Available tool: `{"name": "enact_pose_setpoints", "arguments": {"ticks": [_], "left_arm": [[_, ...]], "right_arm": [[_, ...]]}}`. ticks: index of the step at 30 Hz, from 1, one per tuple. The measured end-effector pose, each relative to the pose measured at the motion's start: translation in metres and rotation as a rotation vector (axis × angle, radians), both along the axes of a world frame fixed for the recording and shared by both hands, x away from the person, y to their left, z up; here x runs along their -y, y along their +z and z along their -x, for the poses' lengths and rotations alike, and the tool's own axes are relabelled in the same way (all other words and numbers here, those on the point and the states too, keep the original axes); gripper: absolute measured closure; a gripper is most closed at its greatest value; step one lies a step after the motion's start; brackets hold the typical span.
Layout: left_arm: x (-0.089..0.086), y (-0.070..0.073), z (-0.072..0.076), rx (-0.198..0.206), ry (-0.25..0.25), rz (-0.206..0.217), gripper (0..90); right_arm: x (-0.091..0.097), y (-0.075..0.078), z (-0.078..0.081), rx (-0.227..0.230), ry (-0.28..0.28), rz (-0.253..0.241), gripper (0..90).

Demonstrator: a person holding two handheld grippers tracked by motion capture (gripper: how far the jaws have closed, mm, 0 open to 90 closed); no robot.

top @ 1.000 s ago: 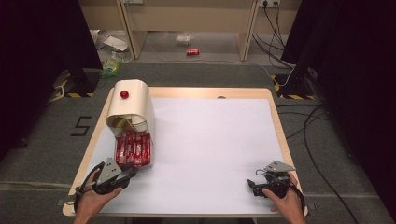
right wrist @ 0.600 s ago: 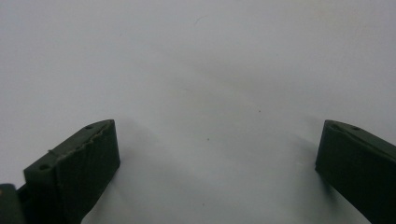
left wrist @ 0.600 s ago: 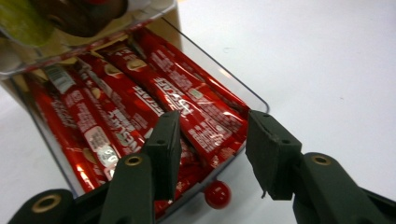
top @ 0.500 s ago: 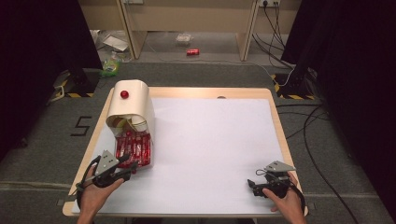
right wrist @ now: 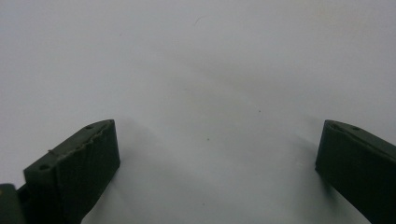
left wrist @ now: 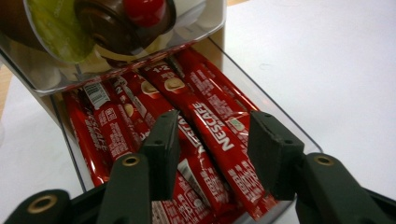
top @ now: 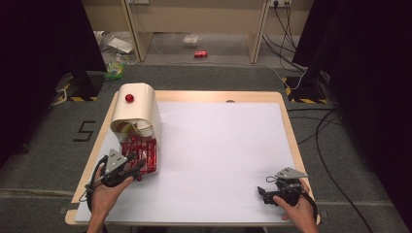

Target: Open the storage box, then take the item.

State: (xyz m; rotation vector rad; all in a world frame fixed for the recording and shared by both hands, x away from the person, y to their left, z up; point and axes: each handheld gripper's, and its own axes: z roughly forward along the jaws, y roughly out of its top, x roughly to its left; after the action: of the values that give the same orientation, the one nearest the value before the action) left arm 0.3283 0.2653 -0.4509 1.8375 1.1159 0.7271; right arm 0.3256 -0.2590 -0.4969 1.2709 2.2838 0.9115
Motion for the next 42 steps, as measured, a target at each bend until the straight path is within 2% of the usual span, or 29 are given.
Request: {"name": "enact_pose_setpoints", "arguments": {"ticks": [7,14,21,32,37,42], "left_arm": [[0.000,0.001,-0.006,-0.008,0.029,-0.004,55.1],[0.006,0.004,-0.008,-0.010,0.027,0.007,59.1],[0.010,0.005,-0.011,-0.010,0.041,-0.007,64.0],[0.017,-0.005,-0.021,-0.064,0.053,-0.028,67.0],[0.019,-0.008,-0.023,-0.071,0.059,-0.028,67.5],[0.017,-0.012,-0.024,-0.059,0.083,-0.024,74.6]], "right_arm": [[0.000,0.000,0.000,0.001,0.000,0.000,0.2],[0.000,0.000,0.000,0.000,-0.001,0.000,0.2],[0.000,0.000,0.000,0.001,0.000,0.000,0.2],[0.000,0.000,0.000,0.000,0.000,0.001,0.2],[0.000,0.000,0.000,0.002,0.001,0.001,0.2],[0.000,0.000,0.000,0.001,0.000,0.001,0.2]]}}
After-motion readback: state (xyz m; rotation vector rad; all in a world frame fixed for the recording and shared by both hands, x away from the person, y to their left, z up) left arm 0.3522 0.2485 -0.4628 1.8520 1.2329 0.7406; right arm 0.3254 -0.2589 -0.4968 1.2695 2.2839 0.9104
